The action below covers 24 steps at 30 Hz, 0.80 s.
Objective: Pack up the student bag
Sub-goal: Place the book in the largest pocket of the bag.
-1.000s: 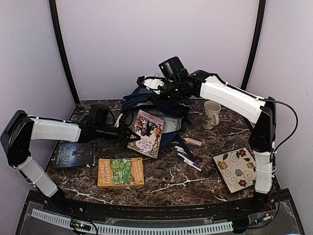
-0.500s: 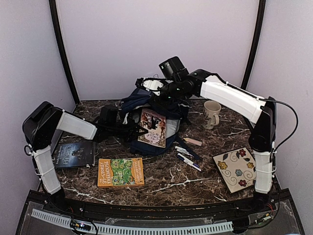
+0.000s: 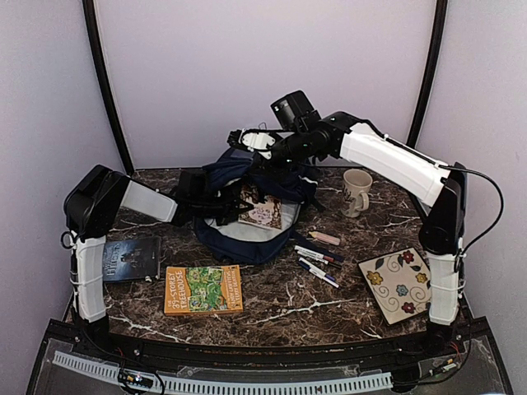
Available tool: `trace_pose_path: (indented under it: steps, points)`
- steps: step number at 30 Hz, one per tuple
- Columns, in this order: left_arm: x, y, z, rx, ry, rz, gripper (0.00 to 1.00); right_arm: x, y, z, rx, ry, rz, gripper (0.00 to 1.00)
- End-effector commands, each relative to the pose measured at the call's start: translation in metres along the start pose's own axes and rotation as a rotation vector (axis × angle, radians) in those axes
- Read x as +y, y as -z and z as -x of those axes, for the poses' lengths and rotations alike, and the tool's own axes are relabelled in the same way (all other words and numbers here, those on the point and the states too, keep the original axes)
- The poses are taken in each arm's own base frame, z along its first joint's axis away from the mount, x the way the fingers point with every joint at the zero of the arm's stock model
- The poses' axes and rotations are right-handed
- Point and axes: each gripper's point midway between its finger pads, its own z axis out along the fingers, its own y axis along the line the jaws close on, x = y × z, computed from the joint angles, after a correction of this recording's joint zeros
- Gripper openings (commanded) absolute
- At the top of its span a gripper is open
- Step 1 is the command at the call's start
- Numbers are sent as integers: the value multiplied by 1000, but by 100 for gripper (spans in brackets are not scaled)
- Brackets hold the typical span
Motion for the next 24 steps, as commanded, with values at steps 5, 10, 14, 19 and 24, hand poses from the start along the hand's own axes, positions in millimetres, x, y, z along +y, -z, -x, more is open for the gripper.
trace_pose_path:
  steps: [5, 10, 14, 19, 24]
  points:
    - [4, -20, 25, 26, -34, 55, 0, 1, 60, 82, -291, 128, 24, 0]
    - [18, -22, 30, 21, -30, 122, 15, 4, 56, 73, -267, 135, 28, 0]
    - [17, -21, 26, 40, -13, 124, 32, -1, 50, 68, -245, 130, -4, 0]
    - [12, -7, 18, 27, -4, 150, 42, -11, 39, 58, -211, 115, -54, 0]
    - [-3, 5, 0, 22, -62, 158, 59, -23, 28, 41, -168, 89, -105, 0]
